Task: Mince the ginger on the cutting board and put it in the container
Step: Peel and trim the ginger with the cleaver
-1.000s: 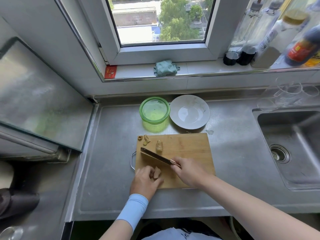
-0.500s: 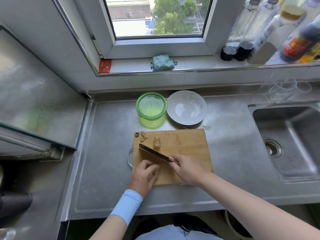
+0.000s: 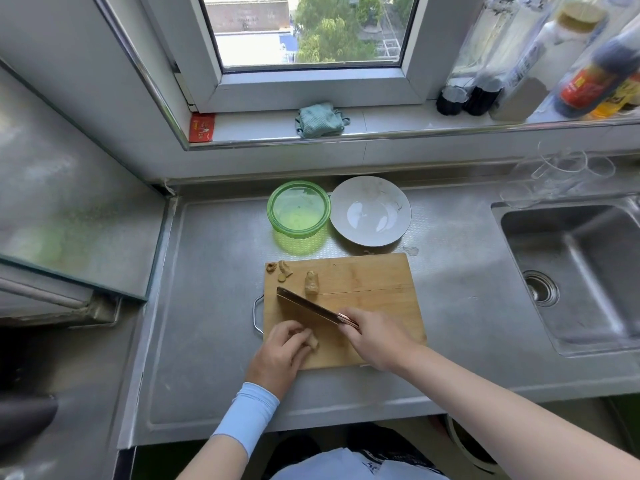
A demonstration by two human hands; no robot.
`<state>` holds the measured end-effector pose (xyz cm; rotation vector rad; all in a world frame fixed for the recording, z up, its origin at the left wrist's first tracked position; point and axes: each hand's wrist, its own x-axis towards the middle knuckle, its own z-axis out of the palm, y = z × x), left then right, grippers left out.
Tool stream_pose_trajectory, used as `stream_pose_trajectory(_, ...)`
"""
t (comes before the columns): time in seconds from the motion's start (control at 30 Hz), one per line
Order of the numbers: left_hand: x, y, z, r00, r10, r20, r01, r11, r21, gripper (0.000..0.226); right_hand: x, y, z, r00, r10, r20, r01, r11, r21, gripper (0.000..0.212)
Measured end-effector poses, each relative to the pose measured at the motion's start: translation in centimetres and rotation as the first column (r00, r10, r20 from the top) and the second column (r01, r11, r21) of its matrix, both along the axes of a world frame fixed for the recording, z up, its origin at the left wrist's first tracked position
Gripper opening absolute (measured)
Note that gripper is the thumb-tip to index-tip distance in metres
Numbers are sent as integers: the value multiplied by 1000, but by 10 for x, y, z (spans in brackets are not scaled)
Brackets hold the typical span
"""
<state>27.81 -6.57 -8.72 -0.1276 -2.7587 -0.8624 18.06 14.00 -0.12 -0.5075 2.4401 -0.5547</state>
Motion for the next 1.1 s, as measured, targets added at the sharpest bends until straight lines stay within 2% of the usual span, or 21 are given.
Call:
stream_pose_trajectory(0.07,-4,6,2,999,17,-46,-17,1000,0,11,2,-1,0,1000,15,-8,-15,1000,3,25)
stream_pose_trajectory(0.23,-7,12,-1,988,-44,-148,34,997,-70,16,7,-2,-2,998,55,-42,-55,998,13,27)
stream_pose_trajectory(0.33,-8,8,-7,981,-84,-172,55,985,-166,16,11,0,-5,989,90,-114,-87,996,34,30)
stream_pose_trajectory(0.47,-7,10,-10,980,-79,-185,41,979,-198,18,23,4,1,967,165,-194,-162,986,32,29)
stream_pose_trajectory(0.77,-4,7,-20,975,-57,-213,13,979,-205,24,49,18,3,972,158,-174,-152,987,44,25)
stream_pose_trajectory(0.9,-4,10,-22,972,-46,-231,14,990,-138,26,55,22,-2,982,125,-139,-122,992,30,21)
stream_pose_trajectory(1.1,-5,10,-22,974,-50,-220,22,991,-130,24,56,23,-3,989,105,-107,-102,994,31,18)
